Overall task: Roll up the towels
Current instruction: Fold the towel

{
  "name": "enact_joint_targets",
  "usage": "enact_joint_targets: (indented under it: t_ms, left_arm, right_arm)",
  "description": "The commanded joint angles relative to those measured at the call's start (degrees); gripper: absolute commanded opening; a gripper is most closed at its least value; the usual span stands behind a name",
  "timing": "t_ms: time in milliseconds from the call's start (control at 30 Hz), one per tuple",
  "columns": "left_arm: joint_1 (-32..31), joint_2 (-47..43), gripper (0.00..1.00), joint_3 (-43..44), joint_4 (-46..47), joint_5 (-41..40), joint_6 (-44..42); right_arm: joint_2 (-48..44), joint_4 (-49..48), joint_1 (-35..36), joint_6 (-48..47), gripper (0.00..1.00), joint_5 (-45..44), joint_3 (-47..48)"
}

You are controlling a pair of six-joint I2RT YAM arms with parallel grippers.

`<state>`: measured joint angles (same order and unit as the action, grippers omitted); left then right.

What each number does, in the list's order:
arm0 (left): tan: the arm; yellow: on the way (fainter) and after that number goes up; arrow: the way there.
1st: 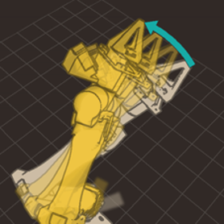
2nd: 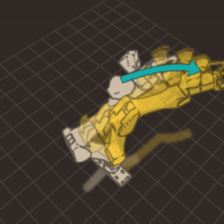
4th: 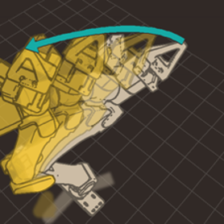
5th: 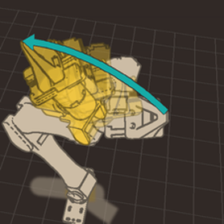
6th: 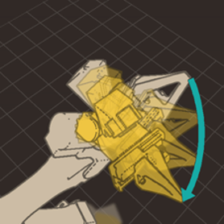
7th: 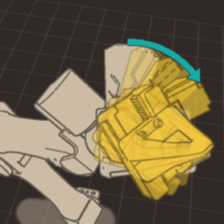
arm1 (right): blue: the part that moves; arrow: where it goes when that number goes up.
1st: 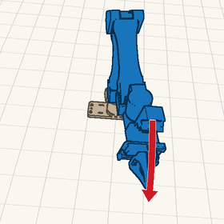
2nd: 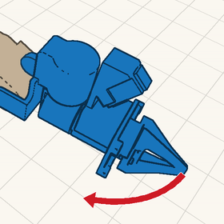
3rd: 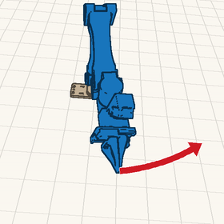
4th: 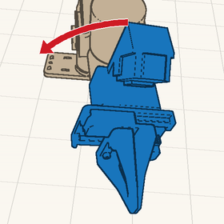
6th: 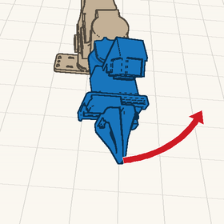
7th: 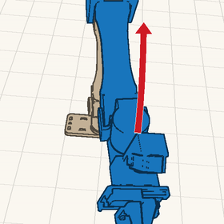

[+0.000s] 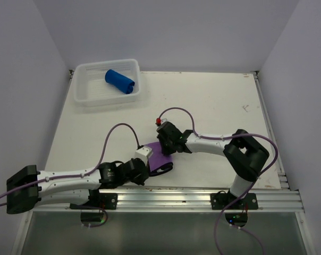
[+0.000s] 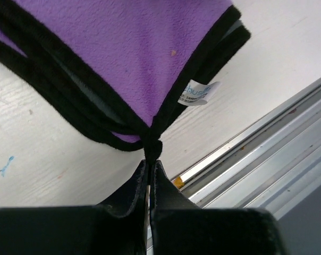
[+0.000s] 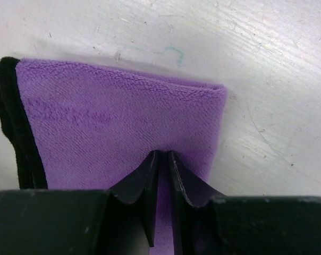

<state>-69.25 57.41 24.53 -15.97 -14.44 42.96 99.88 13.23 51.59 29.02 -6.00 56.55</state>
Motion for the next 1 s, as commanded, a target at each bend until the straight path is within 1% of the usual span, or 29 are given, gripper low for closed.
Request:
enact_joint_targets:
  t_ms: [0,200,333,400,533,567,600,700,867,900,967]
  left_arm:
    - [-0.6,-0.1,0.0,-1.9,0.1,-1.7,2.9]
    - [-0.9,3.0,0.0,-3.7,2.2,-2.0,4.8]
    - [-1.6,1.9,0.01,-5.3,4.4,-1.3,6.4]
    - [-1.8,1.4,0.01,-5.5,4.6,-1.4,6.7]
    - [-1.9,1.6,0.08,-5.1,4.6,-1.6,6.7]
    - [-1.9,1.7,0.09,-5.1,4.7,-1.6,6.7]
    - [-2.0,2.0,0.16,-5.0,4.8,-1.6,6.8]
    - [-2.0,1.9,0.27,-4.6,4.9,-1.8,7.0]
    - [-2.0,1.0,0.29,-3.3,3.4,-2.7,7.5]
    - [-2.0,0.6,0.31,-2.6,2.9,-2.8,7.5]
    - [-2.0,0.0,0.31,-1.7,0.7,-3.7,8.0]
  right_arm:
    - [2.9,2.4,0.0,0.4,0.18,-0.1,-1.1]
    - [2.1,2.8,0.1,0.5,0.18,0.2,-0.8]
    - [0.9,3.4,0.0,0.4,0.18,0.2,-0.6]
    - [-0.6,3.7,0.0,0.4,0.21,0.2,-0.4]
    - [-4.0,5.0,0.0,0.4,0.29,0.1,0.4]
    - [-4.9,5.7,0.0,0.4,0.33,-0.1,0.5]
    - [-6.8,6.0,0.0,0.8,0.34,-0.2,0.5]
    - [-10.6,7.2,0.0,1.6,0.39,-0.2,0.4]
    - [-15.8,8.6,0.1,3.0,0.44,-0.7,-1.5]
    - [-16.5,8.8,0.0,3.2,0.44,-0.9,-2.4]
    - [-18.0,8.8,0.0,3.9,0.4,-1.0,-3.7]
